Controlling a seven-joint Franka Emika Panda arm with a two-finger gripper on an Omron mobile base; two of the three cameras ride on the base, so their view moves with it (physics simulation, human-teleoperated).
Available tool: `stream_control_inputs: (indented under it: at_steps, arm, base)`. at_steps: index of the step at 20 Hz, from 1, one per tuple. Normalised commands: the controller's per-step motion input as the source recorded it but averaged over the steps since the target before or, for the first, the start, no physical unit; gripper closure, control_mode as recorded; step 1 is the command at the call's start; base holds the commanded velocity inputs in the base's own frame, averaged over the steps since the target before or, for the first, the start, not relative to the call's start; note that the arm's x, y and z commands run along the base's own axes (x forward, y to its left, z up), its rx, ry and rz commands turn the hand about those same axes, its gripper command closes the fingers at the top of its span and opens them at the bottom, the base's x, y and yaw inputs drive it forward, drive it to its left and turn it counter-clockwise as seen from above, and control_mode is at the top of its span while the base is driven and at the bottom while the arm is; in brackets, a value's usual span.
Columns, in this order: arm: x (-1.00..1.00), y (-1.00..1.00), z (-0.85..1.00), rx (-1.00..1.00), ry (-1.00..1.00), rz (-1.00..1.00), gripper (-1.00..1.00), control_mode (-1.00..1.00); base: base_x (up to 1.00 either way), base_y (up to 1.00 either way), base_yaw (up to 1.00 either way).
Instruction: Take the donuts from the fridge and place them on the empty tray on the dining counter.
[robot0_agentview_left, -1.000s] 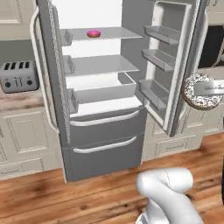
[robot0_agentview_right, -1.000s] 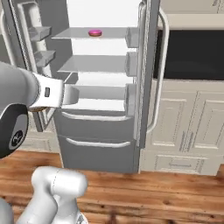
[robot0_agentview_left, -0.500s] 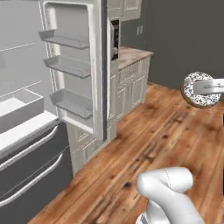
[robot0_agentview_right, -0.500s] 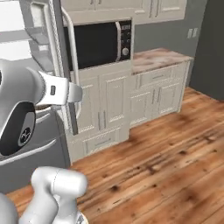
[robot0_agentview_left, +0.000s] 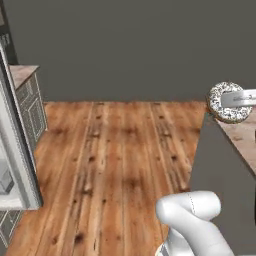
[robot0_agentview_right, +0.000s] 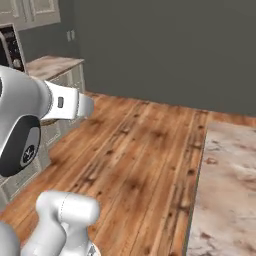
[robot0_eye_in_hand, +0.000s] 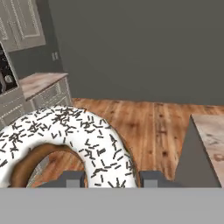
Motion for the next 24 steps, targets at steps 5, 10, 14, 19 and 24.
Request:
stream_control_inputs:
  at_steps: [5, 10, 14, 19, 24]
  arm:
    - [0.00, 0.00, 0.00, 0.00, 0.00, 0.00, 1.00, 1.00]
    - [0.00, 0.00, 0.00, 0.00, 0.00, 0.00, 1.00, 1.00]
    - [0.00, 0.00, 0.00, 0.00, 0.00, 0.00, 1.00, 1.00]
    - [0.00, 0.00, 0.00, 0.00, 0.00, 0.00, 1.00, 1.00]
    - [0.00, 0.00, 0.00, 0.00, 0.00, 0.00, 1.00, 1.00]
  base:
    - [0.00, 0.00, -1.00]
    - [0.00, 0.00, -1.00]
    - [0.63, 0.63, -0.76]
    - [1.00, 1.00, -0.35]
    - [1.00, 1.00, -0.09]
